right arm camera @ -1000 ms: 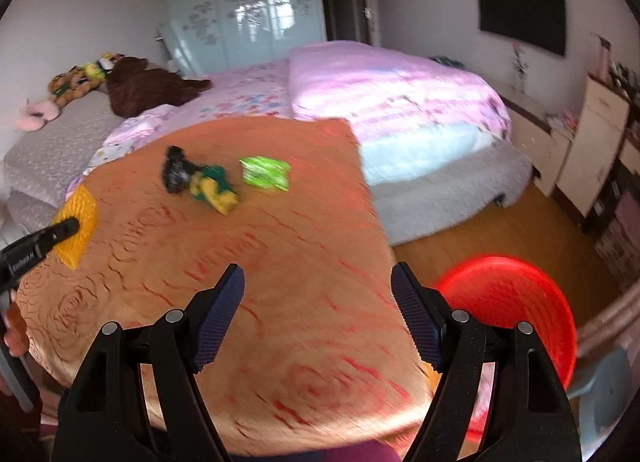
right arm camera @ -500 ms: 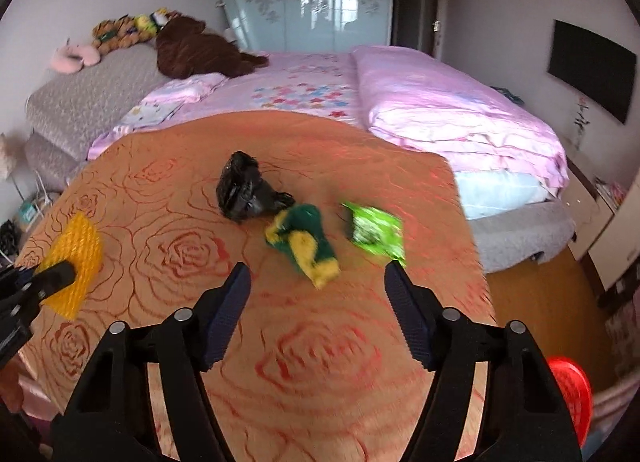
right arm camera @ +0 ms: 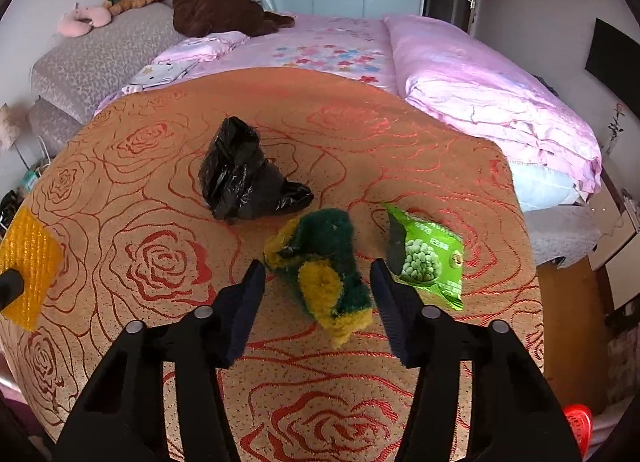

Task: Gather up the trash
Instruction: 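Grasp the green-yellow sponge with the right tool and lift it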

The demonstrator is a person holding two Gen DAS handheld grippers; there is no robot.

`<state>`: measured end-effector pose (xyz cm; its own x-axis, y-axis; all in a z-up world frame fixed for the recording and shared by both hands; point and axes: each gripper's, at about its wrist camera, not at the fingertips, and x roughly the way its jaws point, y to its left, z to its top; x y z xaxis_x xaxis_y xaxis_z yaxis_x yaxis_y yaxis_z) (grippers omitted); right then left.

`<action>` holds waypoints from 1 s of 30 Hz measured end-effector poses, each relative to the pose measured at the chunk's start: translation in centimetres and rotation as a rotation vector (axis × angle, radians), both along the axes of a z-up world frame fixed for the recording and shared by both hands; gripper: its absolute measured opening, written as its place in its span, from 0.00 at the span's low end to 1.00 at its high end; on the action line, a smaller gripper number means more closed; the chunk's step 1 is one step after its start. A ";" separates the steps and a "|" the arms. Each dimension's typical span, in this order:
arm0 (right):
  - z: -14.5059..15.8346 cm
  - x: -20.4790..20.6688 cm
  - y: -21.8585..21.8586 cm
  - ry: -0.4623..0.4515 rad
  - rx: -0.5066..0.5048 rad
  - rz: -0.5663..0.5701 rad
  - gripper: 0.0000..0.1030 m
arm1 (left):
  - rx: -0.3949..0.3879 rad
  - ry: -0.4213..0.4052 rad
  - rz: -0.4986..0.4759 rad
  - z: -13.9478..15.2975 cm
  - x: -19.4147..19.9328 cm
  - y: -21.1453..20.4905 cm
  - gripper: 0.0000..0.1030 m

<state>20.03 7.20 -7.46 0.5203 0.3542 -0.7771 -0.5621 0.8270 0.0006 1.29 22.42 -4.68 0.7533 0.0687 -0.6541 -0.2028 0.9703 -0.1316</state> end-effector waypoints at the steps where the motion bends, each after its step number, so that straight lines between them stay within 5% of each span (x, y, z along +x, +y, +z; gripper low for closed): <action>1: 0.0 0.0 0.0 0.004 0.005 0.001 0.45 | 0.001 0.001 -0.001 0.0 0.0 0.0 0.12; 10: -0.2 -0.7 0.2 0.016 0.019 0.001 0.29 | 0.013 0.006 -0.010 0.0 0.0 -0.6 0.12; 30: 2.8 -9.3 -4.7 -0.055 0.125 -0.096 0.28 | 0.029 0.018 -0.032 -0.4 0.1 -2.2 0.12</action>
<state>10.69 2.52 -4.68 0.5966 0.3934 -0.6995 -0.4829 0.8721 0.0786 1.36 20.20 -5.10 0.7437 0.0643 -0.6654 -0.1739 0.9797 -0.0996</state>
